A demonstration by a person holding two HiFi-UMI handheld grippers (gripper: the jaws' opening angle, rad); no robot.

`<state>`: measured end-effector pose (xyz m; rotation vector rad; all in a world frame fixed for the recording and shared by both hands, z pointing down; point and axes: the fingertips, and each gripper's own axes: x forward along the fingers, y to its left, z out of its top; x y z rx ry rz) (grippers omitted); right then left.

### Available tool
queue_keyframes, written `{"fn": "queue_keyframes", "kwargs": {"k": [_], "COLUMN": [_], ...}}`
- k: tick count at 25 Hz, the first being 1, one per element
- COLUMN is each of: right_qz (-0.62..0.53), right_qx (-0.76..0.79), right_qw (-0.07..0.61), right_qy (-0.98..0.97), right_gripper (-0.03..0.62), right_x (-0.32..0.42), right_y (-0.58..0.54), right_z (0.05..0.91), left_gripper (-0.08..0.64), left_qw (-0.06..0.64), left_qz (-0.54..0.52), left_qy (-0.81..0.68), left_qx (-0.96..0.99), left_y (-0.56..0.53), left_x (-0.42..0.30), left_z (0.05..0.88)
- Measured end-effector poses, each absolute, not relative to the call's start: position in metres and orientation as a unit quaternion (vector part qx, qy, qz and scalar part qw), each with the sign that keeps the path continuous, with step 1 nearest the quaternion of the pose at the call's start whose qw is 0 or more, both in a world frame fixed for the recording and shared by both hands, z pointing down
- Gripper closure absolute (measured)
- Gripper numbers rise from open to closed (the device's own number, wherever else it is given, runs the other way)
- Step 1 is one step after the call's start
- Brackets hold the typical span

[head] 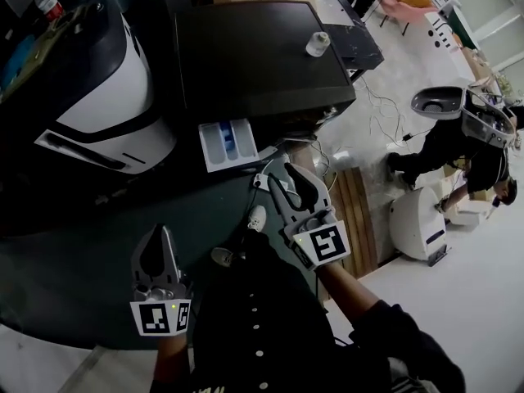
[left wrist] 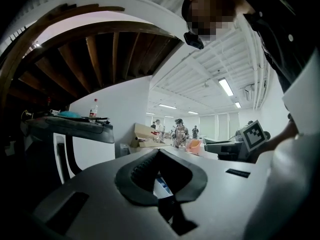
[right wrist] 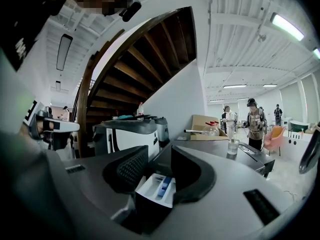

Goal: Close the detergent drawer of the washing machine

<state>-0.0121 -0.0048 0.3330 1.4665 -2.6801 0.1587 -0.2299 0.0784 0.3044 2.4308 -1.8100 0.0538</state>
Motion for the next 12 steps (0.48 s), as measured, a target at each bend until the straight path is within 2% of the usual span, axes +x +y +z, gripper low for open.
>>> {"fn": "queue_keyframes", "kwargs": {"k": [7,12], "right_qz": [0.075,0.134], "right_qx": [0.481,0.494], "right_qw": [0.083,0.111], "right_qy": [-0.870,-0.852], "right_gripper": [0.434,0.434], "right_x": [-0.025,-0.032], "right_y": [-0.031,-0.029], "right_z": [0.402,0.461], "left_gripper": [0.546,0.546], "left_qw": [0.071,0.097], "left_qz": [0.030,0.052], "left_qy": [-0.602,-0.597], "left_qx": [0.795,0.795], "left_y": [0.070,0.072], "left_x": [-0.226,-0.221], "left_z": [0.319,0.334]}}
